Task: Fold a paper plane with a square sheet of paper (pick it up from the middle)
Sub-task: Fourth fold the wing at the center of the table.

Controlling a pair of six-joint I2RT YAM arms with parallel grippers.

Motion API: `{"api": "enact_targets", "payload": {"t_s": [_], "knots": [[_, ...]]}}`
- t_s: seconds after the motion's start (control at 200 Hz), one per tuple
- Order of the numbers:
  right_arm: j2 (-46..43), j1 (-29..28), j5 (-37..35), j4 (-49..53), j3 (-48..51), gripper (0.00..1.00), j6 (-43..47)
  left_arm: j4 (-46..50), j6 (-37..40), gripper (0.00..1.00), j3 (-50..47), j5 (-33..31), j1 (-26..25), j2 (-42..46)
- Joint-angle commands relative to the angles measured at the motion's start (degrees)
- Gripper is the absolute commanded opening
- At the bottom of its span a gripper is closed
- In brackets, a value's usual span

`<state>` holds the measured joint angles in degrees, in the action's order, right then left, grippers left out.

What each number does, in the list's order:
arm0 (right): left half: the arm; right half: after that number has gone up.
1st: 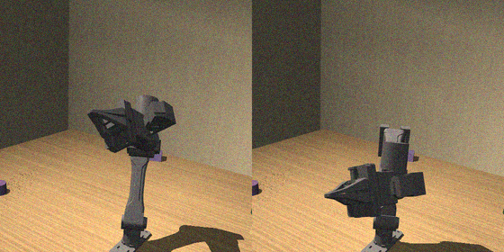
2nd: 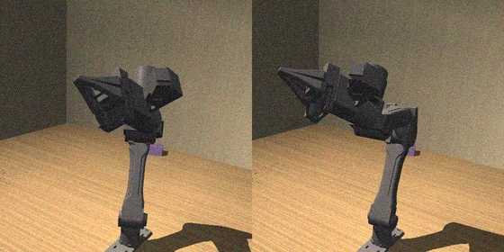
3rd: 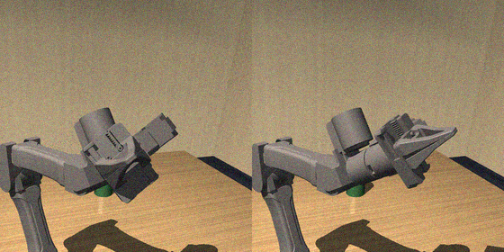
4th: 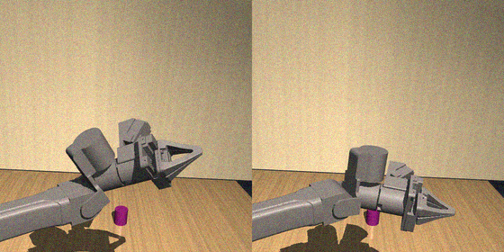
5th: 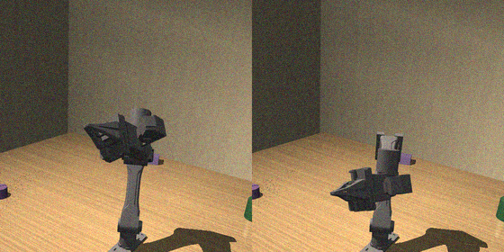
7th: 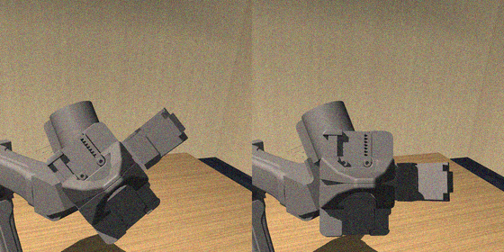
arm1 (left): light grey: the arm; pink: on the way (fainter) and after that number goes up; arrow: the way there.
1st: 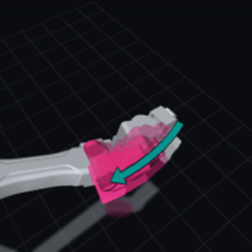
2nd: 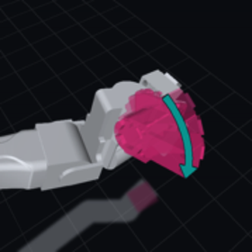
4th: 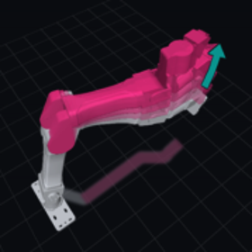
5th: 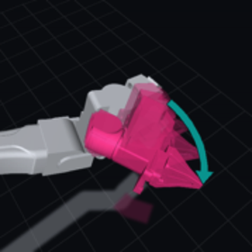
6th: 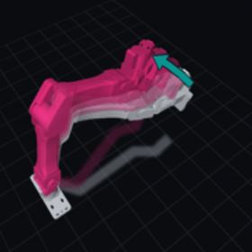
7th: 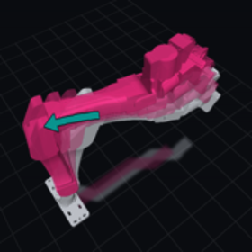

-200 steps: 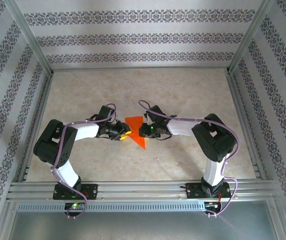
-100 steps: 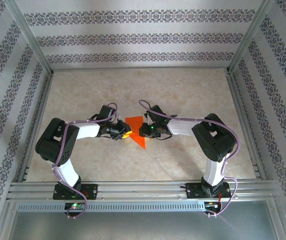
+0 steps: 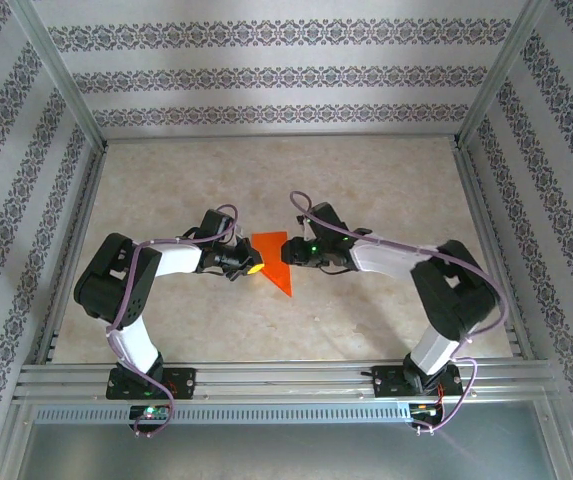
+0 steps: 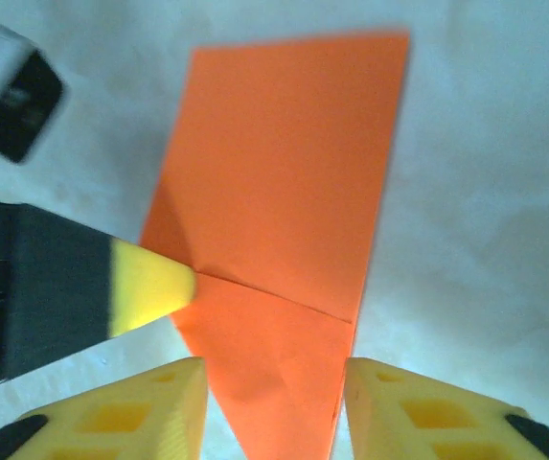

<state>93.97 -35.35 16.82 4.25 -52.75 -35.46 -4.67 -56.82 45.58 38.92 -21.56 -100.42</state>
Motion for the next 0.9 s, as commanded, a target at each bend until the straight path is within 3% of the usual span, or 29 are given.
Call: {"api": "enact_targets", "payload": {"t_s": [0.0,0.185,0.34,0.615,0.894], "knots": [[-6.2,0.5,-8.9,0.3,2.6,0.5,6.6,2.8,0.7,0.06,2.2,-2.9,-1.5,2.5],[-14.4,0.5,-18.9,-1.0,8.3,0.63,12.9,2.0,-4.9,0.06,3.3,-6.3,-3.2,2.8],[-17.7,0.6,-21.9,-1.5,10.6,0.67,17.4,0.1,-9.0,0.06,4.9,-9.5,-4.8,1.8],[-16.7,0.3,-16.8,-4.4,12.1,0.63,25.1,0.7,-15.9,0.06,6.3,-17.0,-7.7,1.1],[-10.6,-6.3,-17.8,-6.5,10.9,0.54,30.6,4.9,-17.1,0.07,8.0,-19.1,-8.9,1.1]]}}
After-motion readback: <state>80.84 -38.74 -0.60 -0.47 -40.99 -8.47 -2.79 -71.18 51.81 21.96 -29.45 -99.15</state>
